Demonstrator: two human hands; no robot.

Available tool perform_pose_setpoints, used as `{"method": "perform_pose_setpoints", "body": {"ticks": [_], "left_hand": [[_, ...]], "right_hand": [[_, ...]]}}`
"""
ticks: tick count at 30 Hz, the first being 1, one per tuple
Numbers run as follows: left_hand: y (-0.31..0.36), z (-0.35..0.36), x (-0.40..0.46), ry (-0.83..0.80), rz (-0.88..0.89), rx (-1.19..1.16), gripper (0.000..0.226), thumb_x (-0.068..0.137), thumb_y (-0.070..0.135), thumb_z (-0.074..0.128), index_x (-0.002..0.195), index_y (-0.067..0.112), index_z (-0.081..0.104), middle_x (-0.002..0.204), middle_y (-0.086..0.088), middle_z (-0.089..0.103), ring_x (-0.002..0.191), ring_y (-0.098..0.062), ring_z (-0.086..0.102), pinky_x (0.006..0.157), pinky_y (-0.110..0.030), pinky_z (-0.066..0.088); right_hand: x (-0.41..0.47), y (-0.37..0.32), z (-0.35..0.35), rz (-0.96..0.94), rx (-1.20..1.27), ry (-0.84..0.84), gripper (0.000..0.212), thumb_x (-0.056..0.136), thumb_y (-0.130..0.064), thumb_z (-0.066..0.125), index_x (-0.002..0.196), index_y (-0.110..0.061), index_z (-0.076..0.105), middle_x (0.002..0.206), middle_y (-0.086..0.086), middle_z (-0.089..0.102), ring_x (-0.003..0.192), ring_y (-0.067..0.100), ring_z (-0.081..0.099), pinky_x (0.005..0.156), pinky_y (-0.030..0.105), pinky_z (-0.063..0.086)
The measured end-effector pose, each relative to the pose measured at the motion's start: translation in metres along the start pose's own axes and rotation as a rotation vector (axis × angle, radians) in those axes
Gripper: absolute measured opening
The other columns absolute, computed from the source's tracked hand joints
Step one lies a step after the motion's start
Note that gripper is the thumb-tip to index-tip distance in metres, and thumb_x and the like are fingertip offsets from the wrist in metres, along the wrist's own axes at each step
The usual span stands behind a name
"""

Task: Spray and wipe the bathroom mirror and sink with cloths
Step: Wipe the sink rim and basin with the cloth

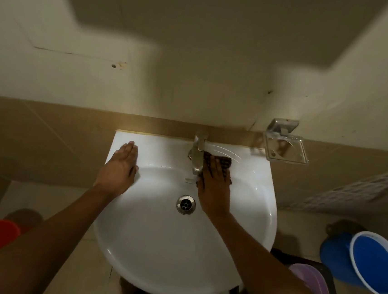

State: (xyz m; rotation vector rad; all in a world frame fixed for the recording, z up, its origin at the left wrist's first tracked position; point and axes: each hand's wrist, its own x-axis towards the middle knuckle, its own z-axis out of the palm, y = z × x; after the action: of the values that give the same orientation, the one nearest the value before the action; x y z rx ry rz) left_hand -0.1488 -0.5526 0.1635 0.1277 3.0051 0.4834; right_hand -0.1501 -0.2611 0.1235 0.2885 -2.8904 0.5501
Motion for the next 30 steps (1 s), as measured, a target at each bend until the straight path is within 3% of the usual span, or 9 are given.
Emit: {"method": "perform_pose_setpoints", "body": {"ticks": [4, 7, 12, 16, 20, 27, 30], "left_hand": [[-0.011, 0.000, 0.000, -0.037, 0.059, -0.001, 0.063, 0.090, 0.025, 0.031, 0.147, -0.002, 0.030, 0.156, -0.019, 0.023, 0.146, -0.033, 0.022, 0.119, -0.037, 0.016], [-0.017, -0.004, 0.000, -0.039, 0.087, -0.006, 0.058, 0.094, 0.021, 0.038, 0.146, -0.002, 0.031, 0.156, -0.018, 0.025, 0.146, -0.032, 0.023, 0.119, -0.038, 0.018], [-0.026, -0.009, -0.003, -0.027, 0.133, -0.026, 0.058, 0.095, 0.013, 0.052, 0.147, 0.001, 0.030, 0.158, -0.013, 0.023, 0.146, -0.028, 0.022, 0.119, -0.037, 0.020], [-0.028, -0.009, -0.002, -0.046, 0.138, -0.007, 0.061, 0.097, 0.019, 0.049, 0.150, 0.005, 0.023, 0.160, -0.007, 0.016, 0.148, -0.022, 0.015, 0.120, -0.033, 0.018], [-0.030, -0.011, -0.003, -0.041, 0.158, 0.008, 0.061, 0.101, 0.023, 0.041, 0.152, 0.008, 0.013, 0.162, -0.003, 0.005, 0.149, -0.017, 0.006, 0.116, -0.025, 0.005], [-0.040, -0.018, -0.010, -0.070, 0.147, 0.023, 0.062, 0.102, 0.025, 0.038, 0.153, 0.008, 0.007, 0.162, -0.005, 0.001, 0.150, -0.018, 0.002, 0.118, -0.027, 0.003], [-0.051, -0.019, -0.016, -0.071, 0.122, -0.007, 0.063, 0.102, 0.029, 0.039, 0.153, 0.008, 0.008, 0.162, -0.005, 0.003, 0.150, -0.018, 0.003, 0.118, -0.028, 0.003]], "right_hand": [[-0.030, -0.038, 0.015, -0.003, 0.092, 0.032, 0.061, 0.092, -0.015, 0.058, 0.150, -0.012, 0.037, 0.154, 0.015, 0.037, 0.147, 0.032, 0.025, 0.117, 0.056, 0.025], [-0.027, -0.066, 0.023, -0.076, 0.061, -0.010, 0.057, 0.096, -0.022, 0.046, 0.151, -0.015, 0.035, 0.157, 0.012, 0.033, 0.149, 0.029, 0.022, 0.119, 0.055, 0.018], [0.013, -0.111, 0.039, -0.202, -0.021, -0.186, 0.058, 0.094, -0.033, 0.036, 0.149, -0.016, 0.038, 0.154, 0.013, 0.039, 0.145, 0.031, 0.031, 0.117, 0.058, 0.024], [0.045, -0.110, 0.042, -0.142, -0.113, -0.228, 0.065, 0.097, -0.052, 0.024, 0.155, -0.022, 0.023, 0.161, 0.011, 0.024, 0.150, 0.030, 0.017, 0.121, 0.056, 0.012], [0.045, -0.101, 0.039, 0.032, -0.166, -0.225, 0.073, 0.096, -0.063, 0.015, 0.157, -0.024, 0.003, 0.165, 0.006, 0.008, 0.152, 0.026, 0.001, 0.122, 0.047, -0.006], [0.046, -0.134, 0.055, 0.247, -0.099, -0.010, 0.057, 0.101, -0.042, 0.029, 0.154, -0.020, 0.028, 0.158, 0.010, 0.030, 0.149, 0.029, 0.017, 0.121, 0.052, 0.006], [0.058, -0.160, 0.063, 0.312, -0.062, 0.048, 0.058, 0.100, -0.040, 0.031, 0.153, -0.015, 0.031, 0.156, 0.015, 0.033, 0.147, 0.035, 0.022, 0.120, 0.053, 0.012]]}}
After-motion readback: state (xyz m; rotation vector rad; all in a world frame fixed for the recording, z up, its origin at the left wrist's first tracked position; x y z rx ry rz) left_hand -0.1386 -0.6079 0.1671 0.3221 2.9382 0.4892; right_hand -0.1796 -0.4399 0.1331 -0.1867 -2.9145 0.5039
